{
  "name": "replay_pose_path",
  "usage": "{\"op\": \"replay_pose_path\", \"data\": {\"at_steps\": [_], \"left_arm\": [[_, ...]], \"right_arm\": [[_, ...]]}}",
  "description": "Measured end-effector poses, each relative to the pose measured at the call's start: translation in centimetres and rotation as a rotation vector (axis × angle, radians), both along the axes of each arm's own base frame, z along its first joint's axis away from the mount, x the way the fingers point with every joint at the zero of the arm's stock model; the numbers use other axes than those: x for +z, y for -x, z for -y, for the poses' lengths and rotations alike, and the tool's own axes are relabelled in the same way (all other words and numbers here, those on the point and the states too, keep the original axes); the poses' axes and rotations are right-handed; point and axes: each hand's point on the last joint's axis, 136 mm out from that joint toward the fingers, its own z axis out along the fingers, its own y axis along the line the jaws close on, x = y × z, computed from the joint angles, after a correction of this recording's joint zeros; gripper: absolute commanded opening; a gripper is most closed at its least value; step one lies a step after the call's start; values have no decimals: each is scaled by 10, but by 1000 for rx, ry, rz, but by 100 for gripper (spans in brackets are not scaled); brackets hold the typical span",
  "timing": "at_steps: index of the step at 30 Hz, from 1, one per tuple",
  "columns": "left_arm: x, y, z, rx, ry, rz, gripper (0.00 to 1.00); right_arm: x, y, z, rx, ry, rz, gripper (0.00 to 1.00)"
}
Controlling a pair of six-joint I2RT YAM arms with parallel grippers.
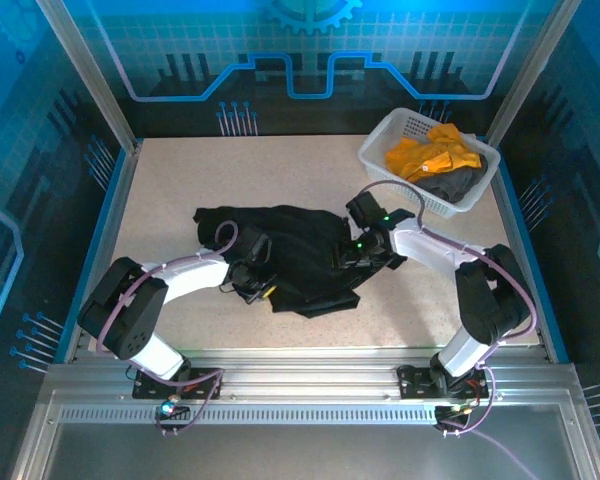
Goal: Fold and stack the t-shirts
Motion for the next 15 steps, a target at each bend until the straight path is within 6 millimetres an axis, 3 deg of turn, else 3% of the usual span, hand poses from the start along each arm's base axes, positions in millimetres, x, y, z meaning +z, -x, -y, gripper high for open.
{"op": "replay_pose_path", "data": {"at_steps": [4, 8, 12, 15], "left_arm": [[10, -3, -8, 16, -12, 32, 0], [22, -4, -15, 24, -20, 64, 0], [29, -3, -27, 31, -44, 76, 0], [38, -1, -40, 43, -65, 90, 0]], "right_arm": [[-25, 8, -1, 12, 38, -70, 43], [-30, 9, 0, 7, 47, -86, 3], [-17, 4, 0, -18, 46, -58, 0], [13, -1, 2, -40, 25, 4, 0]]}}
